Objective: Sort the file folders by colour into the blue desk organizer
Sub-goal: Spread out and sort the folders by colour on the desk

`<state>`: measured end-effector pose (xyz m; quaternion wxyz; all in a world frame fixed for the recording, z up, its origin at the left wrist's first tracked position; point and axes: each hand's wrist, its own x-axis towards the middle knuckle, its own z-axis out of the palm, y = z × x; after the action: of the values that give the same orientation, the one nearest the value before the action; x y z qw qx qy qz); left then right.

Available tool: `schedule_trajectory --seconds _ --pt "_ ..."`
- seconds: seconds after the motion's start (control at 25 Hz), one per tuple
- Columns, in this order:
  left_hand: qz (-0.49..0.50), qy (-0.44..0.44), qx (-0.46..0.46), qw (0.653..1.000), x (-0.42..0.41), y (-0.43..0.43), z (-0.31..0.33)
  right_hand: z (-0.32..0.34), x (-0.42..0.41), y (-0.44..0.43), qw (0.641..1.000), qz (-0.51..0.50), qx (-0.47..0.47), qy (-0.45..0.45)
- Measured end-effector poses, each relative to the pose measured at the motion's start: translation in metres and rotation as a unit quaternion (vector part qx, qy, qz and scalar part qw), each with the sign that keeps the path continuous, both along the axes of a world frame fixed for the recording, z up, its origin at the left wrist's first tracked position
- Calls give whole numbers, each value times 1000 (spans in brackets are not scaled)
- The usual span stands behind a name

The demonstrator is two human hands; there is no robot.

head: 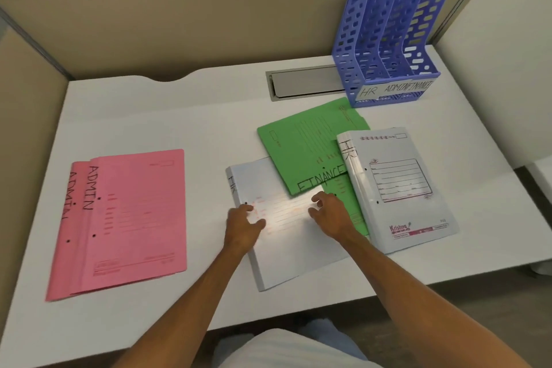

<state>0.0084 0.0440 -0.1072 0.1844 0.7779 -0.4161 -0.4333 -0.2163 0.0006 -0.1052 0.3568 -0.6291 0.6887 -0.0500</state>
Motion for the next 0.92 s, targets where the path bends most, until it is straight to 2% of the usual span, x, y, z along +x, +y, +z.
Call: schedule_trajectory --seconds 0.08,0.12,0.24,0.44,0.6,0.72,0.92 --pt "76 -53 28 995 -11 -5 -2 -5 -16 -4 999 36 -10 17" --pt "120 -51 62 990 -14 -5 -4 -8 -22 -5 997 65 -13 33" --pt "224 42 113 967 -14 -1 -11 -14 -25 -4 990 125 -19 67" --pt "316 188 87 926 -8 -2 -10 -16 -19 -2 988 138 -18 70" --pt "291 214 27 932 3 -12 10 -16 -7 -2 988 149 -3 34" --pt "264 189 3 946 35 -14 23 -13 17 4 987 163 6 9" --pt "253 184 14 950 119 -4 22 -9 66 6 992 112 32 -50"
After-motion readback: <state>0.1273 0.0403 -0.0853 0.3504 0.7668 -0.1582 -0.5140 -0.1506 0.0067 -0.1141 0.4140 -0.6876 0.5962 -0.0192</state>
